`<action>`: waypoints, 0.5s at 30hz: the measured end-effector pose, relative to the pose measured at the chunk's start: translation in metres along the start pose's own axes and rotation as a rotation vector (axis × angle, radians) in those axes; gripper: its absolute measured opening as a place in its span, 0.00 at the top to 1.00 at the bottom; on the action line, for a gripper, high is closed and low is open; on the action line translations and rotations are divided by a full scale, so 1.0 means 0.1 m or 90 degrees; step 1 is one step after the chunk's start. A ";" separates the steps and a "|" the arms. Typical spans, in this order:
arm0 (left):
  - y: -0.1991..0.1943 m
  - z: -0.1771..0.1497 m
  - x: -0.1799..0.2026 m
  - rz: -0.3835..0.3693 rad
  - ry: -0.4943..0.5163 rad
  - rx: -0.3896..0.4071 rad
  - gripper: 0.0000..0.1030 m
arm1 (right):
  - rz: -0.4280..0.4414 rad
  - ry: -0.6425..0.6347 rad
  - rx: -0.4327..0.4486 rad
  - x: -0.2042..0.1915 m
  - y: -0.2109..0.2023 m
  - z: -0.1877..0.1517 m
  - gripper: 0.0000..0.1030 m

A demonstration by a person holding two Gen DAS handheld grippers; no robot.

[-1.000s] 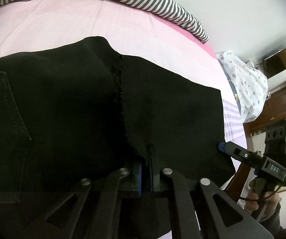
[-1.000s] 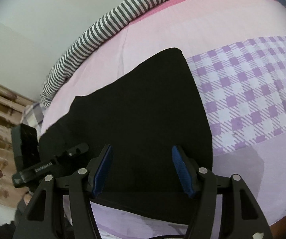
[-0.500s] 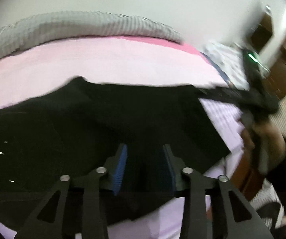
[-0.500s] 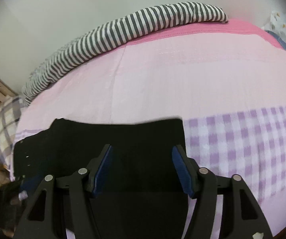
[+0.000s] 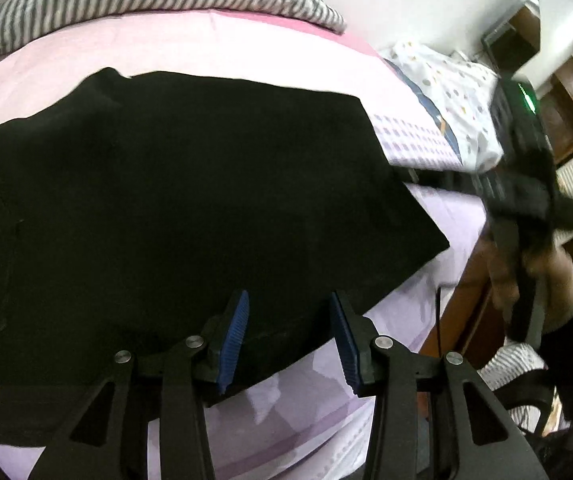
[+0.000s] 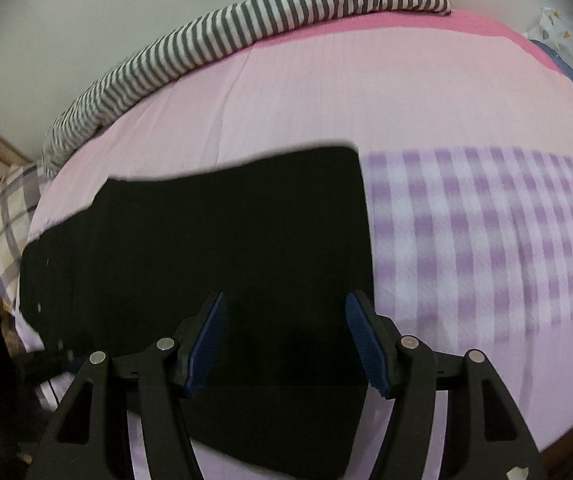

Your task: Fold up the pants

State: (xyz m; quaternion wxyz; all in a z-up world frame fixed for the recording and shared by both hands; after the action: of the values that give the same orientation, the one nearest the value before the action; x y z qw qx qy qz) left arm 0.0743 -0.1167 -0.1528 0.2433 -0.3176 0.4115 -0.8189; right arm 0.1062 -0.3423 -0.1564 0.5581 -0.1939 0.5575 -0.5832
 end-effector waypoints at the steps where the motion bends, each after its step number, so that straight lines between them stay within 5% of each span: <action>1: -0.03 -0.01 -0.03 0.000 -0.013 0.006 0.58 | 0.002 -0.003 -0.004 -0.01 -0.02 -0.08 0.41; 7: -0.48 -0.14 -0.42 0.002 -0.131 0.080 0.57 | 0.015 -0.020 -0.026 -0.15 -0.10 -0.43 0.39; 15: -1.30 -0.65 -1.19 0.083 -0.300 0.185 0.53 | 0.047 -0.046 -0.065 -0.55 0.03 -0.67 0.35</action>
State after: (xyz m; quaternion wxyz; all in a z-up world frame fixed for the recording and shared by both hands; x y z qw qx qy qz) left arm 0.0910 0.0662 -0.1132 0.4274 -0.4339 0.2410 -0.7556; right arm 0.0675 -0.2653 -0.1577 0.5883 -0.2222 0.5727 -0.5259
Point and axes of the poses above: each gripper's, at about its wrist camera, not at the fingertips, and y roughly the way its jaws point, x to its right, z to its top, the point moved 7 cm from there along y, roughly the way its jaws point, and after that the axes turned 13 degrees about y, right-handed, at the moved point
